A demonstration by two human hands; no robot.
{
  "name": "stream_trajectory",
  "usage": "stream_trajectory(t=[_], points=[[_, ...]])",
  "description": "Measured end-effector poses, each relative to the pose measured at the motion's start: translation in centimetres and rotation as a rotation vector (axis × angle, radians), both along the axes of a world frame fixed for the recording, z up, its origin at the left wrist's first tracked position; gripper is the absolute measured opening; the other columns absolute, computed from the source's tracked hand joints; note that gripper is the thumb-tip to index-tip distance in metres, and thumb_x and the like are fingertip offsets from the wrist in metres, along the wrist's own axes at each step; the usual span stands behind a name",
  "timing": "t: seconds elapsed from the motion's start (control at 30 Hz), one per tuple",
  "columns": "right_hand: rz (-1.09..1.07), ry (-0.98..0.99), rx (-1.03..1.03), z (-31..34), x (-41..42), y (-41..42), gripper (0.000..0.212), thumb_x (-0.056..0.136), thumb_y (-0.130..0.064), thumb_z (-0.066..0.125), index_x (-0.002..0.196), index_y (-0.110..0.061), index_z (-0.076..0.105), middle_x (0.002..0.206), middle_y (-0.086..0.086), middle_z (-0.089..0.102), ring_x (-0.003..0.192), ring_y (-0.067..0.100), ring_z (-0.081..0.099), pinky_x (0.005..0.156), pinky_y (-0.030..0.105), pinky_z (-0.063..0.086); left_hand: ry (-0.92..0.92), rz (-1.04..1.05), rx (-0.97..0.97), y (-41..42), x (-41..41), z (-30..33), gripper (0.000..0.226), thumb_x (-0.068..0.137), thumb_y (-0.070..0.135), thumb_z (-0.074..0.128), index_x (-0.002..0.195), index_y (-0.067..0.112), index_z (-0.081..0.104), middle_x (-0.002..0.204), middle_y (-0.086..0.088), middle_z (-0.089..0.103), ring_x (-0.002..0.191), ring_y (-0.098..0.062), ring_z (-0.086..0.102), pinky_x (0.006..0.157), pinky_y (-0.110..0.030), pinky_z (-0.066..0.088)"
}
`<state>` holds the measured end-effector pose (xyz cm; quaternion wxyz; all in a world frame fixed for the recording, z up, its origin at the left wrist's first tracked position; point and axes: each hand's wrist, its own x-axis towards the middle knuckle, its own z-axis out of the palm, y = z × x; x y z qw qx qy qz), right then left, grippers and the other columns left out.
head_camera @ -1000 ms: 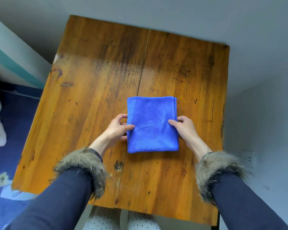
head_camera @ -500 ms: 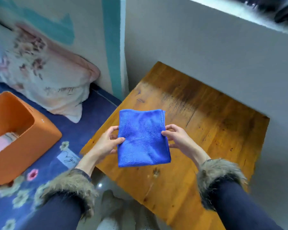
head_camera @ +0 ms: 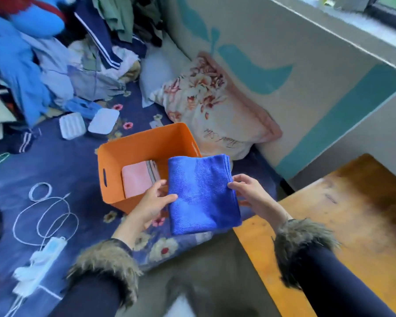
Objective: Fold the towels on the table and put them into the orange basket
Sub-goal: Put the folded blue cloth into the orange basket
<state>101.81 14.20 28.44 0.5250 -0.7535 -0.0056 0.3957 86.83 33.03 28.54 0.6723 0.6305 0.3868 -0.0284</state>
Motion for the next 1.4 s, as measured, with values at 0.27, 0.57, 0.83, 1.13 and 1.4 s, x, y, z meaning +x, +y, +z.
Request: stream_trajectory(t=[0.27,0.57,0.83,1.13,1.4], points=[[0.114,-0.023,-0.071,-1.5,1.7,13.6,0.014,0.085,-0.011,0.058,0.097,-0.016,0.056,0.092,0.01,0.055,0.082,0.021,0.051,0.071,0.034,0.044,0.088,0.154,-0.01,10.9,0.2,-2.5,0.031,0.088,0.002,0.055,0.113,0.018,0.045,0.094,-0.008,0.056,0.076,-0.02,0.058,0.065,-0.031,0.047],[0.302,-0.231,-0.302,-9.0,8.2,23.5,0.026,0.086,-0.015,0.056,0.112,-0.01,0.055,0.1,0.008,0.057,0.089,0.026,0.055,0.081,0.037,0.047,0.227,0.24,-0.031,17.8,8.1,-10.1,0.032,0.087,0.003,0.053,0.107,0.024,0.041,0.098,-0.008,0.057,0.076,-0.02,0.059,0.059,-0.027,0.044],[0.402,-0.267,-0.53,-19.5,11.0,27.8,0.024,0.09,-0.01,0.047,0.112,-0.004,0.052,0.114,0.018,0.059,0.11,0.036,0.053,0.086,0.034,0.041,0.367,0.276,-0.102,19.3,12.8,-22.0,0.036,0.091,0.002,0.049,0.115,0.024,0.035,0.082,-0.002,0.05,0.061,-0.015,0.046,0.054,-0.027,0.036],[0.392,-0.274,-0.69,-24.9,12.0,29.1,0.035,0.094,-0.013,0.042,0.127,-0.005,0.044,0.128,0.02,0.053,0.118,0.037,0.049,0.096,0.039,0.042,0.447,0.191,0.081,20.0,14.9,-29.5,0.047,0.086,0.005,0.058,0.13,0.013,0.044,0.104,-0.004,0.054,0.097,-0.027,0.057,0.082,-0.034,0.048],[0.741,-0.579,-0.88,-27.7,11.1,28.7,0.054,0.09,-0.015,0.047,0.139,-0.008,0.027,0.141,0.019,0.033,0.132,0.035,0.032,0.112,0.046,0.024,0.375,0.091,0.167,20.0,15.1,-30.0,0.056,0.09,0.0,0.049,0.141,0.016,0.033,0.138,-0.013,0.042,0.12,-0.029,0.047,0.096,-0.037,0.042]])
